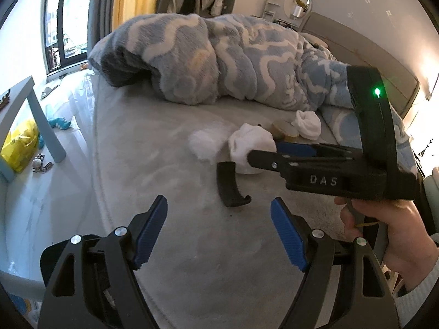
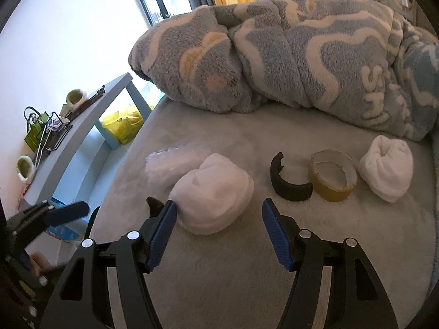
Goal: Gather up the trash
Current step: 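Grasp the white crumpled tissue with the right tool while the left tool closes empty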
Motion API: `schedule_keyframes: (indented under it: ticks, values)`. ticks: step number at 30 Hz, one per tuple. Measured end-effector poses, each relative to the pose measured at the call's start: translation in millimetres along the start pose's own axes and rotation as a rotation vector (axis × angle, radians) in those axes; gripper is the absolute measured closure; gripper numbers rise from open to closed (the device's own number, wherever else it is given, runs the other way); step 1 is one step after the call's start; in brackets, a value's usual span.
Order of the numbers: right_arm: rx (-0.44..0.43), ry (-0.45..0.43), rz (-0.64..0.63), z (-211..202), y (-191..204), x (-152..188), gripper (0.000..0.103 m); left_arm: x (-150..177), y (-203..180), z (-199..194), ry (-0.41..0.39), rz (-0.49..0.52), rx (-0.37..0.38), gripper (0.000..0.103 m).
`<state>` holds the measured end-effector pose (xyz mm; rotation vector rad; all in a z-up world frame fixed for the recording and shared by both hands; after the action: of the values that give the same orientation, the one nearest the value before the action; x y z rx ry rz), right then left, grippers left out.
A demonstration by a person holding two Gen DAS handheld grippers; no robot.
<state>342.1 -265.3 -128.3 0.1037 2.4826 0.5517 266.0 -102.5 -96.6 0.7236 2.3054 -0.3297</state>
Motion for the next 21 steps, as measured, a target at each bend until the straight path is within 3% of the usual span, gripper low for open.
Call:
schedule_keyframes:
  ticks: [11,21]
  values:
    - [-0.058,0.031,-0.008,14,2,-13,0.037,-7,-13,32,0.027,0.012,0.023,0.023]
    - [-0.105,0.055,-0.042,21,5,-21,0.050,-15,-5,45,0.019,-0.020,0.012,0.034]
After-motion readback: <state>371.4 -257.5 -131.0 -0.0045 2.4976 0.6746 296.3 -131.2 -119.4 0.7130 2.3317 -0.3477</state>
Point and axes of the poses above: each gripper's, at about its wrist camera, not at the fingertips, and z roughly the way its jaws point, y to its left, x to its underside, the point moved 1 cm from there along z, roughly the way its jaws point, and after that the axes turned 14 degrees about z, right-handed, at the moved point
